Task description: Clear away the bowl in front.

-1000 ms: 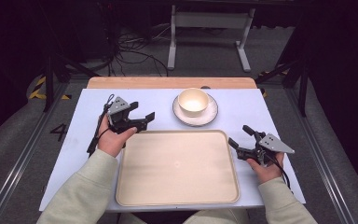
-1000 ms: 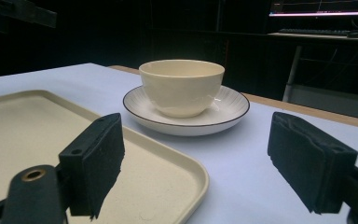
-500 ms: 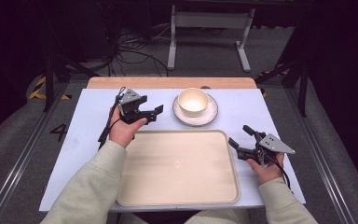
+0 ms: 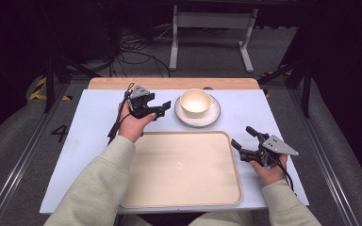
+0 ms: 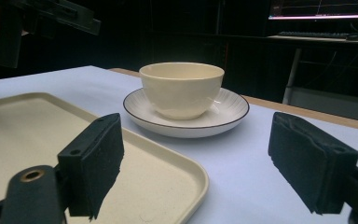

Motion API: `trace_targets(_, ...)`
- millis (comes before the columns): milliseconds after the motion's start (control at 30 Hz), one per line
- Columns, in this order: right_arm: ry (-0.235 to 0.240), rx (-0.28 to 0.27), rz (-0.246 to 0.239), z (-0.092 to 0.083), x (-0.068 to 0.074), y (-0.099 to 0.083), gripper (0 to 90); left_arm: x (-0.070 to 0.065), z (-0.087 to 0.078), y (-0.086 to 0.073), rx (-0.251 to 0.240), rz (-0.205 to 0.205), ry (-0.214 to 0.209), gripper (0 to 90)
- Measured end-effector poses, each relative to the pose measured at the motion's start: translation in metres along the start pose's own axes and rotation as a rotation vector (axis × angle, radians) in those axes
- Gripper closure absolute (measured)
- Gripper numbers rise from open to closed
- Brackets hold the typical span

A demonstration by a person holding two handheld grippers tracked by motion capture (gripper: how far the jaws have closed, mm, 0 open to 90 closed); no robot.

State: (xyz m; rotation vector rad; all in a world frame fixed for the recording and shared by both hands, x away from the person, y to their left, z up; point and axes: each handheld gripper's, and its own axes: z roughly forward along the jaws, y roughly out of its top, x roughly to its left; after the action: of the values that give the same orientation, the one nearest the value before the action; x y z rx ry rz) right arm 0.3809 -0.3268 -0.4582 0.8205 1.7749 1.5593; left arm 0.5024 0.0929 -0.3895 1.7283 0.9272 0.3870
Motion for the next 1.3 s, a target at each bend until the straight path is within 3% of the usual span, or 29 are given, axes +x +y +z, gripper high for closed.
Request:
trace_targets(367, -0.001, -0.002, 0.001, 0.0, 0.0, 0.0, 18.3, -0.003, 0.02, 0.011, 0.024, 0.022, 0.004, 22.0)
trace_targets(500, 0.0, -0.008, 0.002, -0.001, 0.0, 0.0, 17.6, -0.004, 0.029, 0.013, 0.035, -0.001, -0.023, 23.2)
trace_targets(667, -0.007, -0.018, 0.006, -0.002, 0.0, -0.001, 17.2, -0.005, 0.039, 0.015, 0.066, -0.009, -0.018, 27.6)
trace_targets(967, -0.009, -0.017, 0.004, -0.001, 0.0, -0.001, 17.3, -0.005, 0.059, 0.02, 0.147, -0.062, -0.024, 42.3)
trace_targets(1133, -0.01, -0.017, 0.001, -0.001, 0.001, -0.001, 17.3, -0.002, 0.073, 0.016, 0.159, -0.101, -0.024, 44.2)
trace_targets(1300, -0.009, -0.02, 0.002, -0.002, 0.0, -0.001, 17.3, -0.001, 0.082, 0.013, 0.182, -0.098, -0.017, 44.3)
